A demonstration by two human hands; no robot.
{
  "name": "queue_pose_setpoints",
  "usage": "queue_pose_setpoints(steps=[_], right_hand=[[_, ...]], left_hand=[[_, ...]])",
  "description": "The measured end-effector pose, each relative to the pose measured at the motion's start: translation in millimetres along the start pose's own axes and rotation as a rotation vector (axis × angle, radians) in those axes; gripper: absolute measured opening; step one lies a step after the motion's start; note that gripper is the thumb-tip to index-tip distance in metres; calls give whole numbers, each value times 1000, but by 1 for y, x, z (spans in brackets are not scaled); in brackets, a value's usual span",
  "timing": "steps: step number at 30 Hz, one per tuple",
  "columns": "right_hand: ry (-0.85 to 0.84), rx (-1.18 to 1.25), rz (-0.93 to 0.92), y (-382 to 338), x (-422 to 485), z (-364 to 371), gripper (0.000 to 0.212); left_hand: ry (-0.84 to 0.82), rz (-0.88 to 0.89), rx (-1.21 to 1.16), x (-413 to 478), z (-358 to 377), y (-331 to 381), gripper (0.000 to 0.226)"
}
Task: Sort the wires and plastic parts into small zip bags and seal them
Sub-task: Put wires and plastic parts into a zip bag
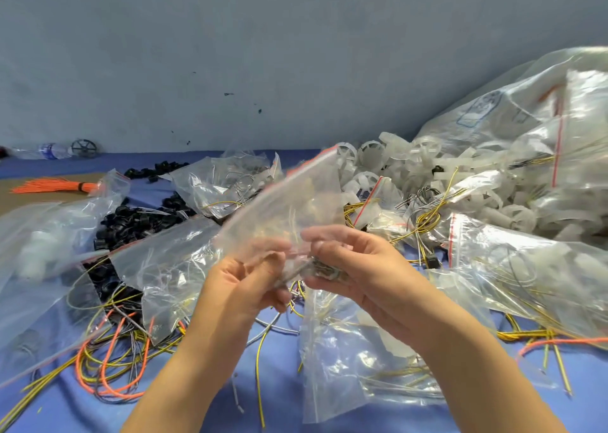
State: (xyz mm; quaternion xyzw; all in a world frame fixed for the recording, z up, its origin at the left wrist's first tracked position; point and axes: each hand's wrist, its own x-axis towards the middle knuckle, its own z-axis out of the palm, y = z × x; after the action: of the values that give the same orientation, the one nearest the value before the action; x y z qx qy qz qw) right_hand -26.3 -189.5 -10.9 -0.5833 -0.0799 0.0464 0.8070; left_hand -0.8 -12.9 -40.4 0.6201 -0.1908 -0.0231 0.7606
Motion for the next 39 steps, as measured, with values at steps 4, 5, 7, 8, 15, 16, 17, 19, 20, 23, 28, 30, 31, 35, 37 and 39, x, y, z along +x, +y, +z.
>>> queue_pose_setpoints(steps=[4,5,7,8,15,16,17,19,20,23,28,30,31,35,37,39], right_hand=[[-94,233,70,-2,-3,-1,16],[-100,265,81,-3,-3,-2,19],[-114,290,94,-5,-4,-4,24],[-128,301,101,-7,-4,-4,26],[78,246,30,-7,-4,8,15],[100,246,15,-5,-4,8,21],[107,258,6,-4,-4,6,27],[99,307,6,-5,-4,6,36],[96,341,13,-6,-4,6,37],[107,396,75,-5,-3,8,37],[113,326,194,-1,-3,14,30],[99,331,193,-4,-5,15,25],[94,301,183,-5,-5,16,24],[225,-430,-53,6,-6,12,22],[216,-946,-271,15,-10,8,36],[59,-1349,-343,26,-13,4,53]], left_hand=[[23,-55,-128,5,-7,-1,17],[25,-78,-179,5,-7,0,7],[7,-124,-322,6,-10,2,23],[-24,-144,-394,6,-11,4,35],[-167,-251,-266,-2,-4,11,50],[-155,-223,-225,-3,-1,10,55],[-149,-196,-191,-4,1,9,60],[-132,-125,-94,-5,2,8,58],[-121,-82,0,-6,1,8,60],[-65,64,405,-7,-2,3,62],[-70,432,892,-11,-6,-6,35],[-24,448,884,-14,-8,-3,29],[8,427,871,-16,-11,-1,27],[120,156,831,-22,-26,5,10],[182,9,768,-22,-36,6,11],[259,-119,721,-24,-45,7,21]])
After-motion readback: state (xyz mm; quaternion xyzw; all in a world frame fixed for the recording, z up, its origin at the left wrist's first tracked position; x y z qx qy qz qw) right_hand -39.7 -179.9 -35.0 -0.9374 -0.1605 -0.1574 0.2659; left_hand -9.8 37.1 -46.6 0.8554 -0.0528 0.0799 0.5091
